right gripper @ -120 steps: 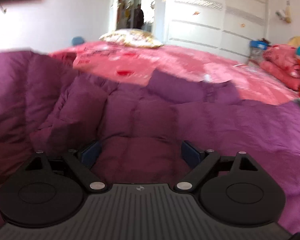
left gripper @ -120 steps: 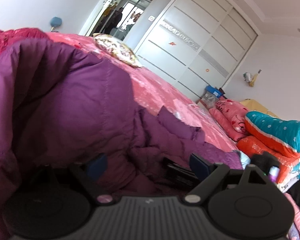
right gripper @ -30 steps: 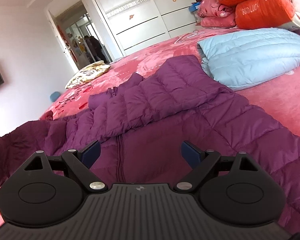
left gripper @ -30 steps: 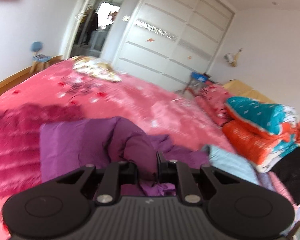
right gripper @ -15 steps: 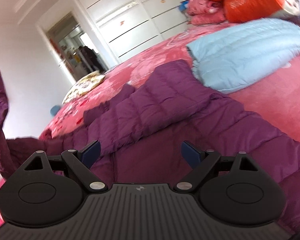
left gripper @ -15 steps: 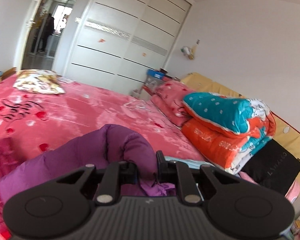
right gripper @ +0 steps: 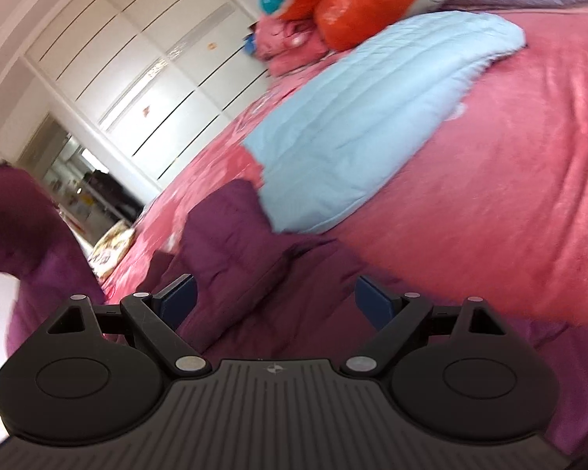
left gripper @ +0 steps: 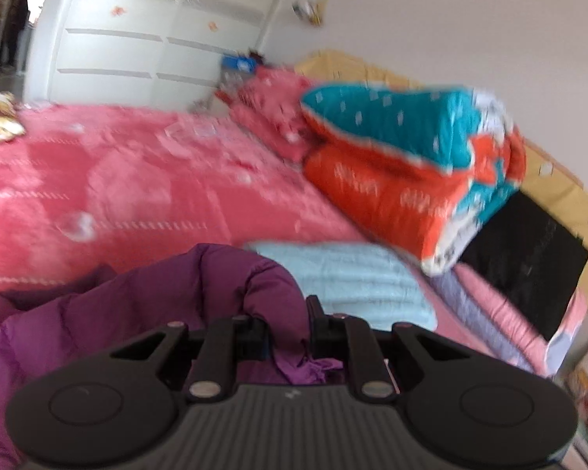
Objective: Fold large clothes
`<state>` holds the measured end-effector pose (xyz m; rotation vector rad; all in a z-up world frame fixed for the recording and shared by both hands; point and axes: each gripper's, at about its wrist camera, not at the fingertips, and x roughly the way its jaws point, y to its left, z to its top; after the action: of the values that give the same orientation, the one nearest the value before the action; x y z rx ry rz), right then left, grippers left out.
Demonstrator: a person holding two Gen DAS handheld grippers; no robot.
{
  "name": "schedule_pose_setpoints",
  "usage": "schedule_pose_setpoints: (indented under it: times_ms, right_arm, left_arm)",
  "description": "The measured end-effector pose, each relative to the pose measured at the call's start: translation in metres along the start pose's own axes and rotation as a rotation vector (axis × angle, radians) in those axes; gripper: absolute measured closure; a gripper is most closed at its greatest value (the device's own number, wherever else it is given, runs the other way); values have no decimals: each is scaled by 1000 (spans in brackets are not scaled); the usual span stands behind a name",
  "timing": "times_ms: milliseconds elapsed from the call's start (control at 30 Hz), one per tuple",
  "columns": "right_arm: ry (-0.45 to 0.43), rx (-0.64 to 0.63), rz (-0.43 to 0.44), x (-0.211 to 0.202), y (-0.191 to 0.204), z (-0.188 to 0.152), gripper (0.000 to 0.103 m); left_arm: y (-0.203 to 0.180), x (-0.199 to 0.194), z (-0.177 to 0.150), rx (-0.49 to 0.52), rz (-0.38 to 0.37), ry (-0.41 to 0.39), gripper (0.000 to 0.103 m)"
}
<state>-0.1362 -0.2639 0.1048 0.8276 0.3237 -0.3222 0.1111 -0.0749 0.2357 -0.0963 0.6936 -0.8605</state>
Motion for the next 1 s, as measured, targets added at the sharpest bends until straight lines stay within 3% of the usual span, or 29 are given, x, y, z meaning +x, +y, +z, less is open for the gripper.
schedule_pose_setpoints:
  times_ms: [167,533,667,867,933,1000]
  right_arm:
    - [-10,29,-25,1,-9,4,0]
    - [-28,47,-52,-1,-11,6,0]
    - [-36,46,-62,3,-11,9,0]
    - [-43,31,-73,5,-10,9,0]
    - [-52,29,-72,4,-10,9,0]
    - [-54,23,-72,4,-9,9,0]
  left_arm:
    - [9,63,-17,-11,2,87,89]
    - [31,141,-40,-92,3,136,87]
    - [31,146,-41,-107,3,131,78]
    - [21,129,-32,-75,-44,102,56]
    - [19,114,-28,-63,-60,77,42]
    - [20,99,-25,-57,-59,47,37]
